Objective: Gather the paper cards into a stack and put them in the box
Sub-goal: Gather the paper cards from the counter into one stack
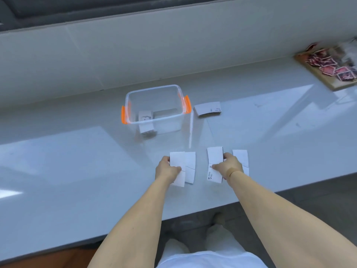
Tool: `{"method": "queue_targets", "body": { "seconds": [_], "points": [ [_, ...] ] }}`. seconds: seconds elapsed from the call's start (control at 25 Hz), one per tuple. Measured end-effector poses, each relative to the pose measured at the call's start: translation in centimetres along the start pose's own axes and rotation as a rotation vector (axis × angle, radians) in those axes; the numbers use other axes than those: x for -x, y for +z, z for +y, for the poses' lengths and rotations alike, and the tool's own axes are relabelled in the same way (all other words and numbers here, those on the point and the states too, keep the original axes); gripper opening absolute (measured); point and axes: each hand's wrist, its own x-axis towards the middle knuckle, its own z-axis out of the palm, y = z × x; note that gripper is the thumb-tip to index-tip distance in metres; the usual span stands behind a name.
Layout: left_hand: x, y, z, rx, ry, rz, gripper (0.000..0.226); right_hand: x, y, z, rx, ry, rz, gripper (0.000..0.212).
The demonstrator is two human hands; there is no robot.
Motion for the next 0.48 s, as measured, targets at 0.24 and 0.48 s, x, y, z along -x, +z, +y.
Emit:
{"method": "queue_targets", "body": {
  "seconds": [0.24,0.48],
  "points": [
    [0.1,5.0,1.1,-0.054,-0.035,0.072,0.039,-2.6,-2.9,1.3,0.022,-0.01,-0.061,0.023],
    [0.0,6.6,0.9,-0.069,-0.082,0.174,0.064,-3.4,-1.6,1.3,0.086,-0.038,-0.132,0.022]
  ]
}}
